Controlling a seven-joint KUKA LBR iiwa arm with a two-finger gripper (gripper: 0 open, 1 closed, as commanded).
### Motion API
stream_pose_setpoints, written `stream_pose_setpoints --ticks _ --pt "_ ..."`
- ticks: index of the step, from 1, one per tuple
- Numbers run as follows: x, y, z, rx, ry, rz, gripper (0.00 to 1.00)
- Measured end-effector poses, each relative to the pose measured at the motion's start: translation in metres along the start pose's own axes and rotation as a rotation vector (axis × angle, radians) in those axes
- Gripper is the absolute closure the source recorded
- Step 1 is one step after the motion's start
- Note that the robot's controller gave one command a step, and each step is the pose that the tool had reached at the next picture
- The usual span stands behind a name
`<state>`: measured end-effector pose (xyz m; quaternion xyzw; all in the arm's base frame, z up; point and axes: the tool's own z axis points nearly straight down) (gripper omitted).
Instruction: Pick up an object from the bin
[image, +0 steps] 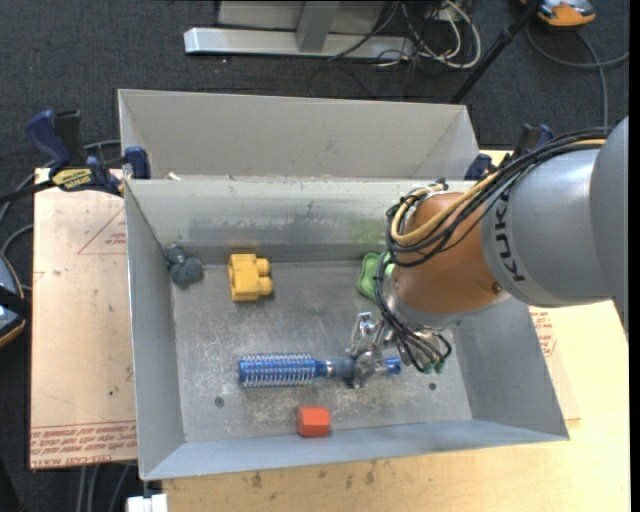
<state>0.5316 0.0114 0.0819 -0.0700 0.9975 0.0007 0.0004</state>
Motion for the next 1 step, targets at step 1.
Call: stream_pose_setpoints --ticks 1 --pt "-0.0063 0.0303 -0.1406 0.001 -0.007 -0.205 1.00"
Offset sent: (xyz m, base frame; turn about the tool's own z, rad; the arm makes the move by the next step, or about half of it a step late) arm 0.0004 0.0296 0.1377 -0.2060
